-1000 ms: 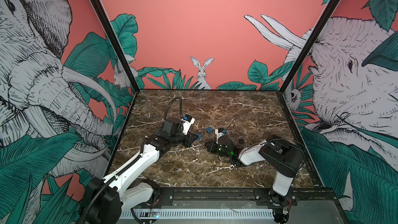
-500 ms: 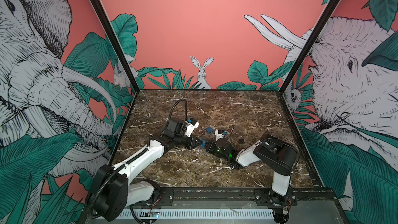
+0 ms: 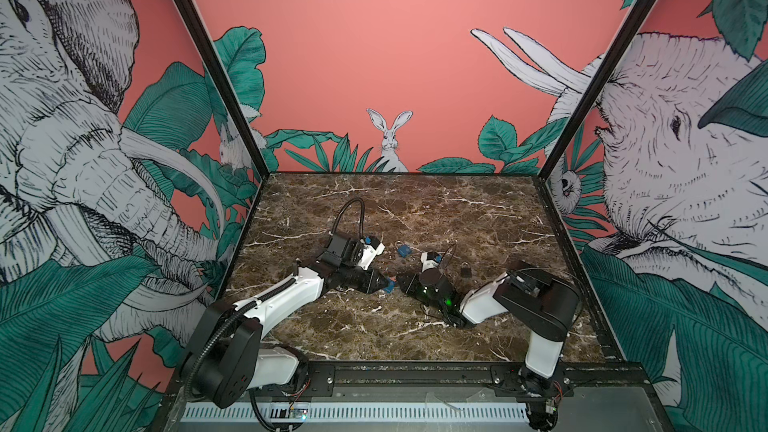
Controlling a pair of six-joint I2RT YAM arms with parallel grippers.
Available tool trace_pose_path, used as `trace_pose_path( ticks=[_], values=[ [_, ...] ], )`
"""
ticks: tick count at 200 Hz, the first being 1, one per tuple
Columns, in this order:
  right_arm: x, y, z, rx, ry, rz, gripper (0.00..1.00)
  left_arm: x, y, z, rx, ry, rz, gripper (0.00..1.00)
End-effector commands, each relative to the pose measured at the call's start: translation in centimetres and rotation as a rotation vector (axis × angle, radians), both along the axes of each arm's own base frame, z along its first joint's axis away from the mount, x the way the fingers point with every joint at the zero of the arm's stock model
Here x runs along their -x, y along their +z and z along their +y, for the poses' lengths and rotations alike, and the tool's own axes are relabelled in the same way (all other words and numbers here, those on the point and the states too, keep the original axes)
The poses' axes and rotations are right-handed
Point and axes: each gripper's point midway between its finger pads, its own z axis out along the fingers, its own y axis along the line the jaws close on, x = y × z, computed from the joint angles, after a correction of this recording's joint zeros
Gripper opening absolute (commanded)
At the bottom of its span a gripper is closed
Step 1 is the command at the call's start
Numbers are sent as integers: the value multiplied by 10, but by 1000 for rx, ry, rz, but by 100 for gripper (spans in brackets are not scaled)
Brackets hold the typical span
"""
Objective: Lock with the key
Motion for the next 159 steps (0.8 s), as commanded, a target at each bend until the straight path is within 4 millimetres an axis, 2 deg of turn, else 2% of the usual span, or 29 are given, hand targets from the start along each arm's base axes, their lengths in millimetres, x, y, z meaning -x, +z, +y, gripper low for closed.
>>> trace_pose_path(
  ticks=[1, 16, 41, 63, 103, 159],
  values=[
    [3, 12, -17, 52, -27, -34, 31, -3, -9, 7, -81, -15, -6, 0],
    [5, 21, -23, 65, -21, -62, 31, -6, -19, 7, -99, -28, 0, 0],
    [6, 27, -28, 65, -2, -77, 31, -10, -24, 0, -85, -54, -4, 0],
    [7, 25, -26, 55, 14, -72, 31, -12, -21, -7, -51, -85, -1, 0],
    [8, 21, -24, 9, 24, -65, 31, -20, -31, -10, -93, -115, 24, 0],
    [7, 26, -36, -6, 16, -74, 31, -17, -41, -14, -106, -165, 85, 0]
  ],
)
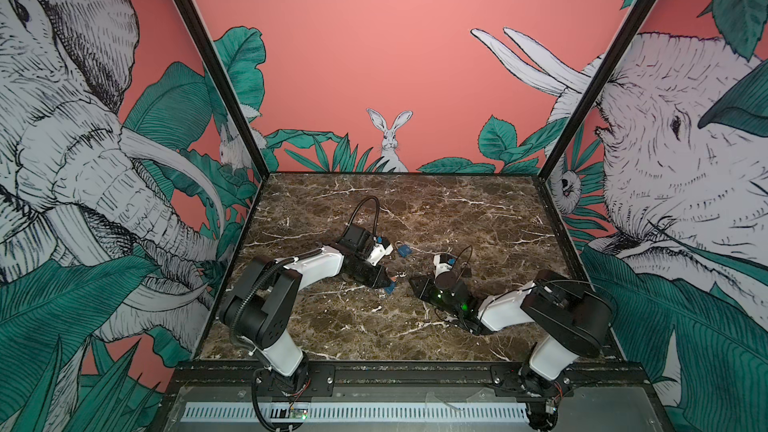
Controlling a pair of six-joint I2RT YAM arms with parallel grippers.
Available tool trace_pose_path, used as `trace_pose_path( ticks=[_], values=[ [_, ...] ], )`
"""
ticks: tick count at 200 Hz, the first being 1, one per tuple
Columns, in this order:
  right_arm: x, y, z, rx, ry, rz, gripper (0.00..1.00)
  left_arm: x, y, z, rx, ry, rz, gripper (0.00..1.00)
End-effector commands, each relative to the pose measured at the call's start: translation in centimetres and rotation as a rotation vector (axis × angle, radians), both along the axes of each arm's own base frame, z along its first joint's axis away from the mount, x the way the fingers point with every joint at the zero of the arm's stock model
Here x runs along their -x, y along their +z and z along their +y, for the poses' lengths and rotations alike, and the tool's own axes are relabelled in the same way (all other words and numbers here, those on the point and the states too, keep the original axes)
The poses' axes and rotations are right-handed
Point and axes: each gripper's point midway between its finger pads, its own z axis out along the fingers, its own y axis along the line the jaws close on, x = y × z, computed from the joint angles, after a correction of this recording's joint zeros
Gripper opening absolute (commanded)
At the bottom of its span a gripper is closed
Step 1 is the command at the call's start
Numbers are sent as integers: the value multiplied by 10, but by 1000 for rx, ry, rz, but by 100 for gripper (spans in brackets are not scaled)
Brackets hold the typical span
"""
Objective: Lock with the key
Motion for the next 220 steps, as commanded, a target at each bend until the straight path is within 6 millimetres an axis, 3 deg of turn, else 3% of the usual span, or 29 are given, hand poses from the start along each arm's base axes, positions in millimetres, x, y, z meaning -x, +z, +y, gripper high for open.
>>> trace_pose_path(
  ticks=[1, 41, 46, 56, 61, 75, 78, 107, 149, 152, 186, 220],
  values=[
    [-5, 17, 1, -45, 1, -42, 31, 5, 8, -3, 26, -49, 9, 0],
    [-7, 19, -5, -44, -5, -42, 31, 6, -2, -2, 1, -57, 39, 0],
    [-6, 18, -5, -42, -4, -41, 31, 4, -5, -1, -11, -49, 36, 5],
    [-7, 20, -5, -43, -2, -45, 31, 0, -8, 2, -35, -31, 23, 19],
    [-7, 20, -4, -42, 2, -45, 31, -2, -9, 4, -51, -23, 12, 50],
    [-6, 20, -3, -35, 12, -45, 31, -9, -12, 10, -101, -8, -16, 93],
    [-6, 20, -3, -34, 15, -46, 31, -11, -12, 11, -109, -6, -21, 97],
    [-6, 21, 0, -34, 28, -49, 31, -31, -7, 17, -179, 22, -92, 97],
    [-5, 20, 1, -9, 56, -60, 31, -71, 23, 30, -267, 131, -269, 98],
    [-6, 32, 3, -25, 63, -83, 31, -74, 26, 31, -273, 141, -286, 97],
    [-8, 69, 9, 125, 220, -179, 31, -97, 65, 52, -277, 309, -496, 97],
    [-7, 115, -18, 361, 278, -337, 35, -108, 119, 87, -171, 605, -774, 97]
  ],
)
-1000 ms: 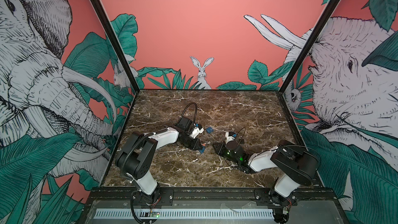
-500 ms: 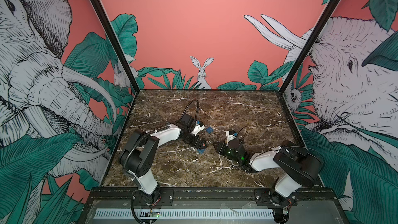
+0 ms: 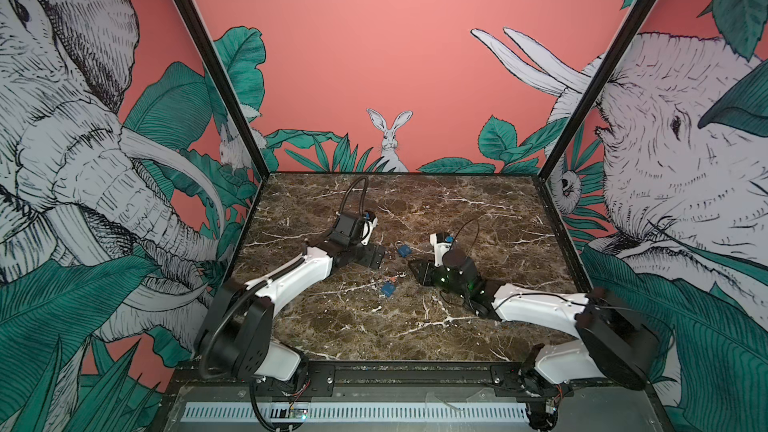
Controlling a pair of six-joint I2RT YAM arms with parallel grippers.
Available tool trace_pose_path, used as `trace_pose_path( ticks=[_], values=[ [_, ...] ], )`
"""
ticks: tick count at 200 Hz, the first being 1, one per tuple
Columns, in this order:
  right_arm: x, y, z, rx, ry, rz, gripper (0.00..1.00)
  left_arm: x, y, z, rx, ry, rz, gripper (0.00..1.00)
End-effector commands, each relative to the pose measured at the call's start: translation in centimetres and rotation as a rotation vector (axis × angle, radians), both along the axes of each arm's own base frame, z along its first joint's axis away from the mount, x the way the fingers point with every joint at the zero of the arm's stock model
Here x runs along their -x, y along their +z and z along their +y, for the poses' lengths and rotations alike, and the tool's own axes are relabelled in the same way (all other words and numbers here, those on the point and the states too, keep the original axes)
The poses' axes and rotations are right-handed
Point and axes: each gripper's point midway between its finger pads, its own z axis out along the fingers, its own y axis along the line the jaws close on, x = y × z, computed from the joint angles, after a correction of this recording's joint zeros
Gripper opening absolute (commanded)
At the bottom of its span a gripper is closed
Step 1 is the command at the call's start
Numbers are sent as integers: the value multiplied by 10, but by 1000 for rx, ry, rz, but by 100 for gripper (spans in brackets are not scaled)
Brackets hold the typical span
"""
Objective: Lock with the key
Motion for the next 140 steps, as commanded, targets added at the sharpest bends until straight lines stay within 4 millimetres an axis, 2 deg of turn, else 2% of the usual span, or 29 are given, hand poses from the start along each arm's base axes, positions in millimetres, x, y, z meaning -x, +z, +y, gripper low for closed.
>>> trace_pose_path(
  ticks=[1, 23, 33, 48, 61, 68, 85, 101, 120, 140],
  values=[
    [7, 13, -26, 238, 64, -121, 35, -19, 45, 31, 74, 216, -269, 97],
    [4, 42, -62, 342, 5, -232, 41, -14, 72, 55, 116, 314, -428, 97],
    [2, 56, -82, 387, -43, -279, 43, -13, 78, 65, 105, 350, -480, 97],
    [0, 72, -116, 444, -129, -318, 57, -16, 81, 75, 50, 382, -536, 97],
    [2, 84, -141, 463, -193, -340, 63, -23, 81, 83, -19, 401, -584, 97],
    [4, 89, -152, 467, -223, -347, 69, -26, 81, 86, -60, 407, -611, 97],
    [10, 93, -172, 478, -263, -350, 79, -33, 81, 95, -183, 409, -694, 97],
    [14, 89, -187, 508, -294, -322, 97, -36, 84, 109, -272, 439, -757, 97],
    [15, 81, -200, 552, -324, -273, 98, -41, 74, 134, -330, 489, -721, 97],
    [12, 76, -209, 575, -361, -249, 98, -45, 55, 163, -277, 548, -647, 97]
  ],
)
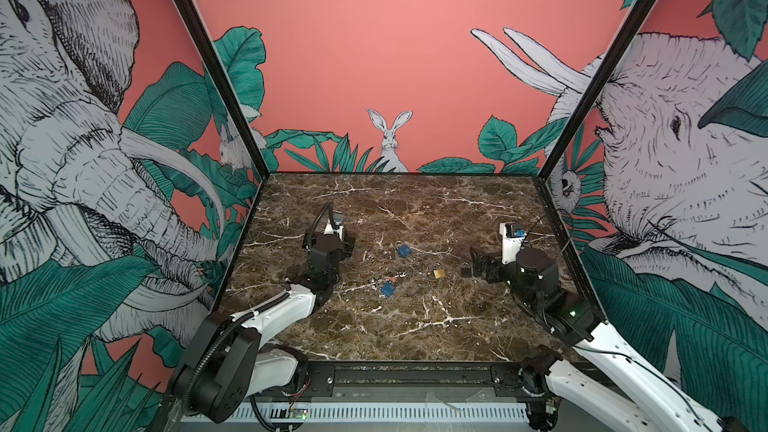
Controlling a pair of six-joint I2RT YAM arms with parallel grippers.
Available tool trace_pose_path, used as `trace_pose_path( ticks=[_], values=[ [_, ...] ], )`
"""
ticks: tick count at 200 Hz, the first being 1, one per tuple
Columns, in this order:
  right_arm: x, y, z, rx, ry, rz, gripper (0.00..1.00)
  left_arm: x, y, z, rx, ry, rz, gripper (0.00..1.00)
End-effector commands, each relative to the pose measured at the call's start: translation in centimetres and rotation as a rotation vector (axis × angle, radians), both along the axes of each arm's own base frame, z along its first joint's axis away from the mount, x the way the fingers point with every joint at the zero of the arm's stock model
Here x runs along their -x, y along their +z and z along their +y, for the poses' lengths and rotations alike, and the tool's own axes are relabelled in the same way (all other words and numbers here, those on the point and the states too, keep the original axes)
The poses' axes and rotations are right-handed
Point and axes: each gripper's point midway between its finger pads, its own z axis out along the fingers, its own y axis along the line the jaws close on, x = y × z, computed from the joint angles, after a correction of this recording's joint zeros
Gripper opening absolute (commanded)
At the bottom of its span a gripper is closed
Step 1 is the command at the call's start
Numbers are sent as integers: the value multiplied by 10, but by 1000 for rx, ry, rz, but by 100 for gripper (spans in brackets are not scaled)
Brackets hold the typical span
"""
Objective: Lock with the key
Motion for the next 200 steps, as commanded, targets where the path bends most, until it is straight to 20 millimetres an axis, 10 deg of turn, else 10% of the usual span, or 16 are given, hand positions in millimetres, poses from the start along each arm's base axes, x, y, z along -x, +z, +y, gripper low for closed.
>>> trace_pose_path(
  ticks=[1, 100, 154, 200],
  values=[
    [0, -11, -18, 66, -69, 49, 98, -6, 6, 38, 31, 95, -44, 97],
    [-15, 15, -56, 203, -202, -158, 98, -29, -66, 63, 113, 30, 36, 98],
    [-46, -18, -88, 403, -316, -131, 98, -30, -75, 79, 184, 69, 59, 98],
    [-69, -103, -157, 343, -478, -76, 98, -32, -72, 79, 178, 62, 17, 98]
  ],
)
